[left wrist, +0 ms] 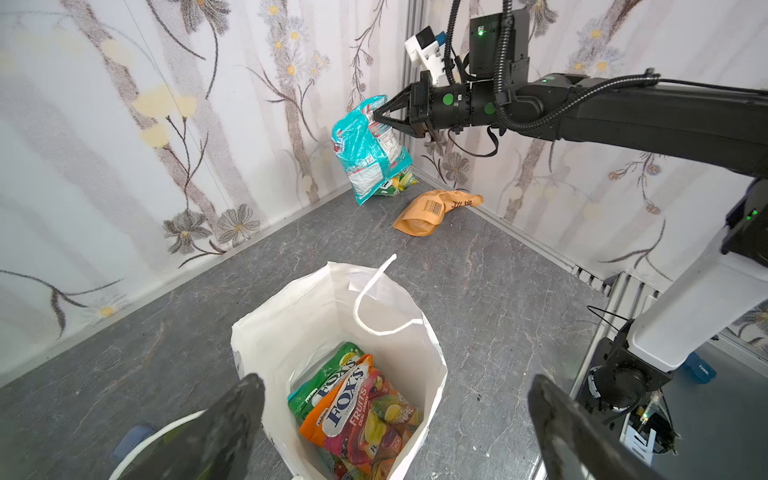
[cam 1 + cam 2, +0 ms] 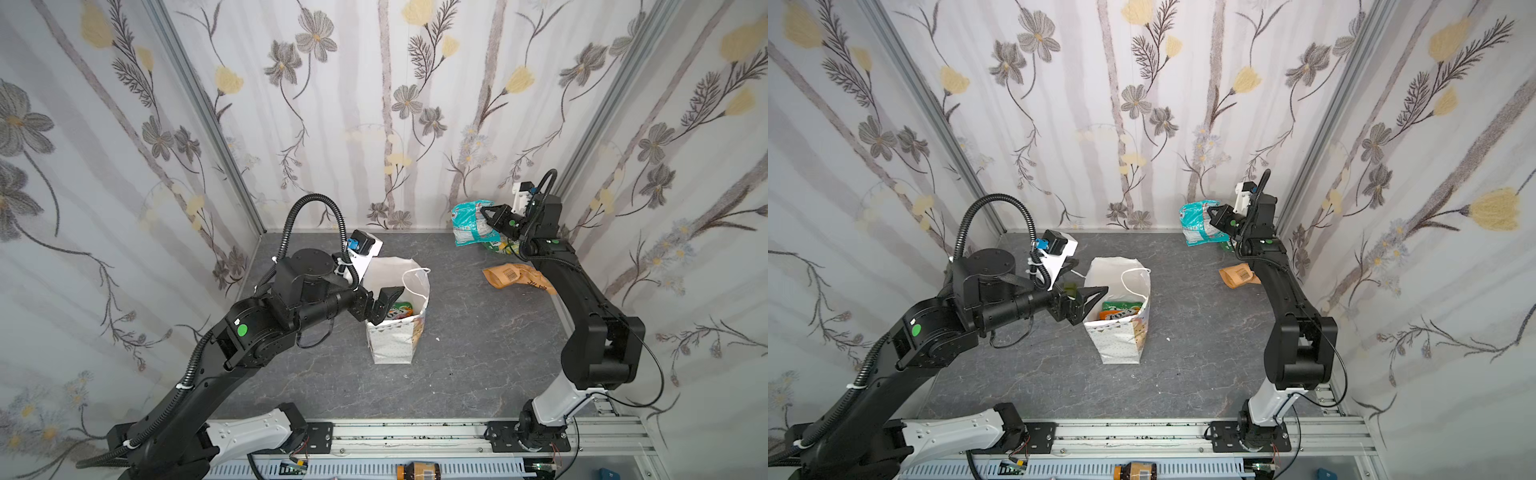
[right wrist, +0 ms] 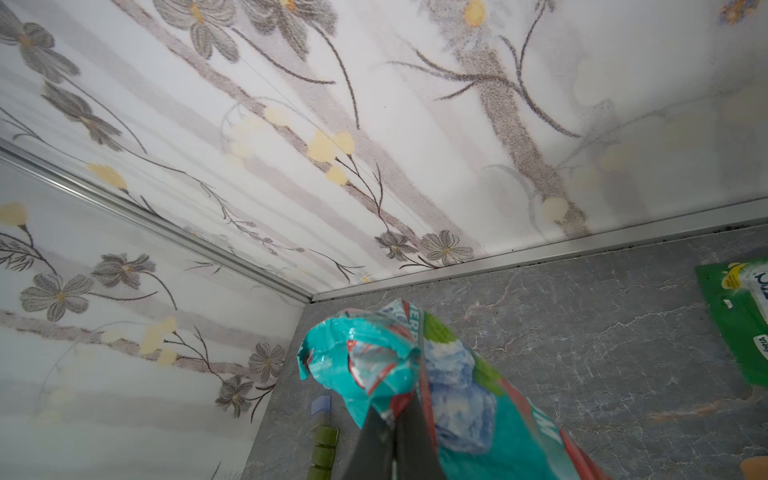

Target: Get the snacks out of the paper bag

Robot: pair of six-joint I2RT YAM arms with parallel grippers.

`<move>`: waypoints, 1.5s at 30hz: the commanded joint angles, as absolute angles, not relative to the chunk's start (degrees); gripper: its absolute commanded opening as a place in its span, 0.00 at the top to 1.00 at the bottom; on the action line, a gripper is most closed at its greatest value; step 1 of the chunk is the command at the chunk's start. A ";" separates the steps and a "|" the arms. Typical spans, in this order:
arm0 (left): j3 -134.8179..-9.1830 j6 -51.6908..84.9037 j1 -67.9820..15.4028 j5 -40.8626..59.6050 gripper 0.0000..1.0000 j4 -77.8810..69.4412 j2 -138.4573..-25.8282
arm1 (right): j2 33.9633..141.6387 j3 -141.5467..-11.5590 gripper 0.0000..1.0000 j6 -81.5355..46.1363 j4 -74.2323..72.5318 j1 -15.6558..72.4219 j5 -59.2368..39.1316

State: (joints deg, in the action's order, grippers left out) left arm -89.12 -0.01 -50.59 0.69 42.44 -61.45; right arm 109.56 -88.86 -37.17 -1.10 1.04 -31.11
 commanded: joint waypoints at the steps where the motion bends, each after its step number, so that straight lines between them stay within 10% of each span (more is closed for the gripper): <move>1: -88.69 -1.10 -50.64 -1.32 0.00 43.36 -61.83 | 115.59 -93.42 1.00 -39.29 -4.86 0.45 -34.36; 24: -85.98 -11.39 -50.68 -9.42 0.00 37.89 -64.96 | 150.46 -118.97 1.00 -43.57 0.69 -0.09 -31.20; 35: -86.06 -12.24 -50.40 -10.11 0.00 36.10 -68.38 | 146.50 -119.27 0.51 -39.05 2.88 -0.70 -29.35; 45: -88.55 -7.69 -48.37 -10.37 0.00 36.53 -70.25 | 129.02 -113.88 0.37 -30.26 9.76 -0.32 -28.37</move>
State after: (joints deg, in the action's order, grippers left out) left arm -87.37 -10.20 -48.95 -9.82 37.89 -69.69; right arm 136.51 -115.72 -33.89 9.19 -0.58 -29.12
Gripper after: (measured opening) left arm 0.997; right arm 0.632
